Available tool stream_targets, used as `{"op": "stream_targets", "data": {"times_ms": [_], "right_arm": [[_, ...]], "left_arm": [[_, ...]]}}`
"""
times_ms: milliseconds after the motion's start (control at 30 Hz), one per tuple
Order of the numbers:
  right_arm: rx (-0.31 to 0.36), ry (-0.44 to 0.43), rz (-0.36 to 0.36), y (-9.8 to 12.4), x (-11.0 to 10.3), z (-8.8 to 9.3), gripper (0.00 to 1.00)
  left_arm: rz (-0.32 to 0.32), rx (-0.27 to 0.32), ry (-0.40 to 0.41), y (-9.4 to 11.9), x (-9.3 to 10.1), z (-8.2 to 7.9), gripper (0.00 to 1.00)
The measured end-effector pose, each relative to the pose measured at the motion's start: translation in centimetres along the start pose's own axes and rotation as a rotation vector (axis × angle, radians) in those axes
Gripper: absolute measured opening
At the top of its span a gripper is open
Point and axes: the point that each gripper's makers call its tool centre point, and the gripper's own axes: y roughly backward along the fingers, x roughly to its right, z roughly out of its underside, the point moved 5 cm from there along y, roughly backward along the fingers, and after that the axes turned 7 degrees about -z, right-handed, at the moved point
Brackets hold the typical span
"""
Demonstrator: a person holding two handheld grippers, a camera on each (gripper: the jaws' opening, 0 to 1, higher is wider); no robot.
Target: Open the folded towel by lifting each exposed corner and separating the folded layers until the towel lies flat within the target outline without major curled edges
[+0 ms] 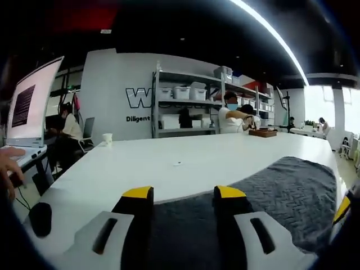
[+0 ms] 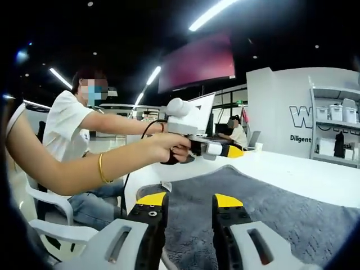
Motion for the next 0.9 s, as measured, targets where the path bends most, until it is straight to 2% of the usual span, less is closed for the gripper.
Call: {"op": "stream_targets", "data": {"times_ms": [100,233,400,567,733,833,900], "right_arm": [[0.029,-0.005,0.055,0.9,0.5,-0.3,0.29],[0.049,0.017,0.076,2.1,0.4,-0.6,0.33],[0.054,0.024,0.098,2.7,0.7,-0.6,0.34],[0.073,0.045,0.155,3.0,2.0,-1.1,0.36],[0.084,0.058,0.232,4.7,3.0,-1.1,0.36],[0.077,0.081,0.252,5.2,3.2,-0.9,0.36],[0.079,0.077,0.268,7.5,2.6,-0.7,0.36]], "left_arm": [[0.007,0.001,0.028,0.7,0.5,0.1,0.49],[0.008,0.004,0.031,1.5,1.2,0.4,0.59],[0.020,0.017,0.013,2.6,2.3,0.7,0.60],[0.046,0.016,0.001,3.4,3.7,1.4,0.63],[0.058,0.046,-0.006,5.2,5.2,1.7,0.64],[0.070,0.035,-0.016,5.7,6.1,2.4,0.64],[0.085,0.034,-0.019,6.2,6.8,2.8,0.65]]}}
